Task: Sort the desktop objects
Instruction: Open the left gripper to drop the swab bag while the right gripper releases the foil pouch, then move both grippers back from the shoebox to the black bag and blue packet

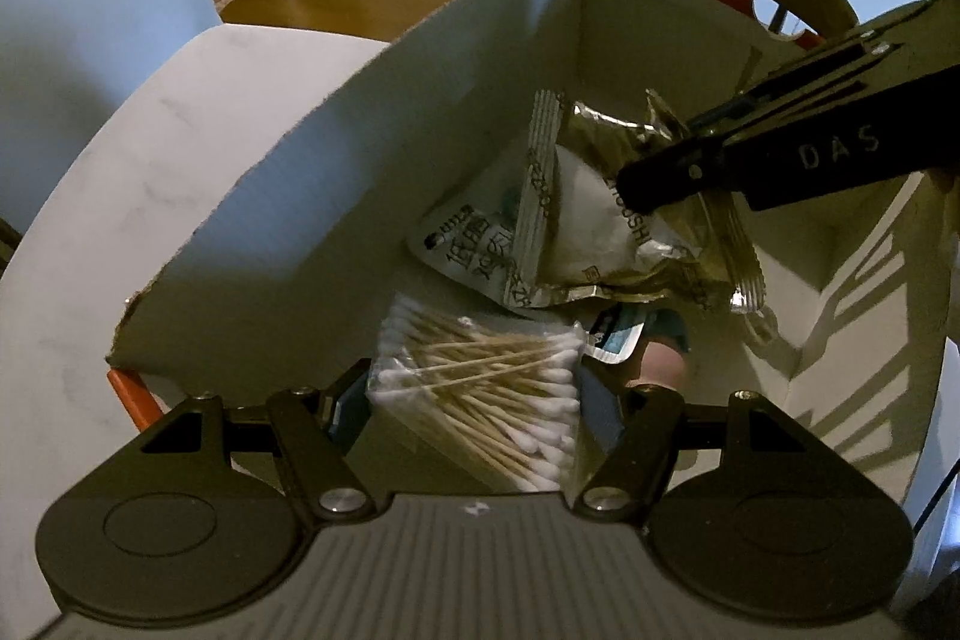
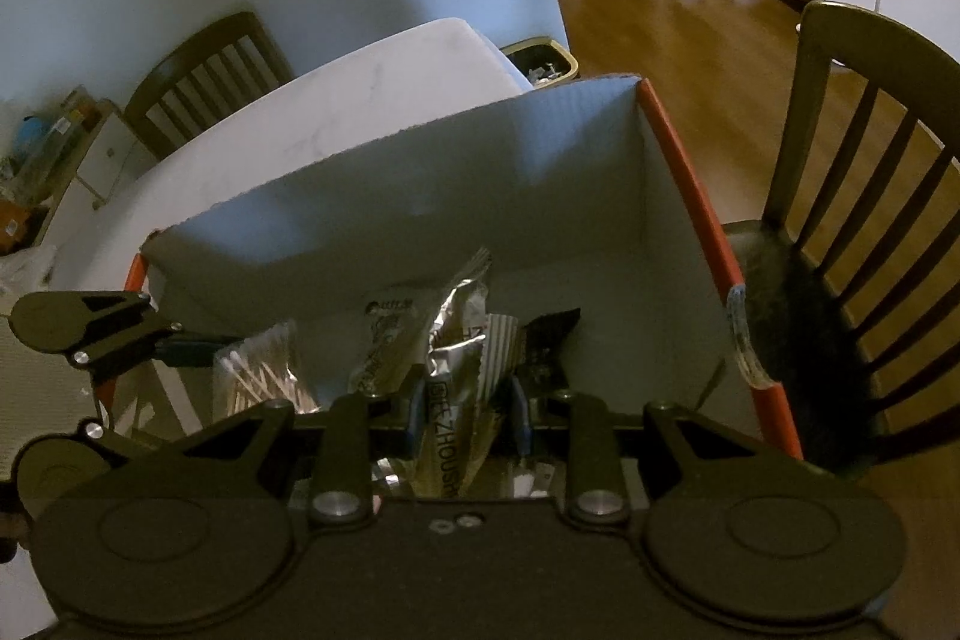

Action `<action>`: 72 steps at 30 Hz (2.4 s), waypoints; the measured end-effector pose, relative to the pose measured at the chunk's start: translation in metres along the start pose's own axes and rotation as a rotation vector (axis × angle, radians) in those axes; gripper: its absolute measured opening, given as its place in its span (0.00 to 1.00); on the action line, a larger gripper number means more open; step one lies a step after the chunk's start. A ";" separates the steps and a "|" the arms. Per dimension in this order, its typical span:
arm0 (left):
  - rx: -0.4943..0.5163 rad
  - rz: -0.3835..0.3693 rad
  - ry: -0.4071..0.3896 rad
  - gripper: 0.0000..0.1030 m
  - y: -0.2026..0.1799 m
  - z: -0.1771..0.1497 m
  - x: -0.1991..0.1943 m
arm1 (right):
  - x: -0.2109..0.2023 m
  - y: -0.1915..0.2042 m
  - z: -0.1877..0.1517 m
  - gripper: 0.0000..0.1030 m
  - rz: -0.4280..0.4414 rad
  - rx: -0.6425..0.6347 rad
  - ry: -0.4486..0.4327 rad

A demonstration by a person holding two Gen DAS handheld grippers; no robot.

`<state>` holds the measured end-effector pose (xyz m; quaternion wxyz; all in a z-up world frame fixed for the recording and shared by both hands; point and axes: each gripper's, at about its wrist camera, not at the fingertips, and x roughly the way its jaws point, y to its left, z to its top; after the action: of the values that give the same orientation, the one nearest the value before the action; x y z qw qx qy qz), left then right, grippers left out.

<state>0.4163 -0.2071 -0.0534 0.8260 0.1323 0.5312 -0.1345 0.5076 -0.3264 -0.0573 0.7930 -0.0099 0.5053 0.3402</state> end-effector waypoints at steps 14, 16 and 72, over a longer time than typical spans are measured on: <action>0.005 0.010 0.005 0.72 -0.001 0.003 -0.002 | -0.005 0.002 0.001 0.36 0.002 -0.023 0.010; 0.002 0.014 -0.002 0.73 -0.002 0.002 -0.005 | -0.009 0.002 0.001 0.37 0.006 -0.023 0.003; -0.329 -0.023 -0.257 0.92 -0.013 -0.076 -0.119 | -0.094 0.082 -0.037 0.83 0.048 -0.288 -0.173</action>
<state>0.3005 -0.1817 0.0236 0.8957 -0.0285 0.4380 -0.0709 0.4091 -0.3262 0.0273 0.8155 -0.0822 0.3813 0.4277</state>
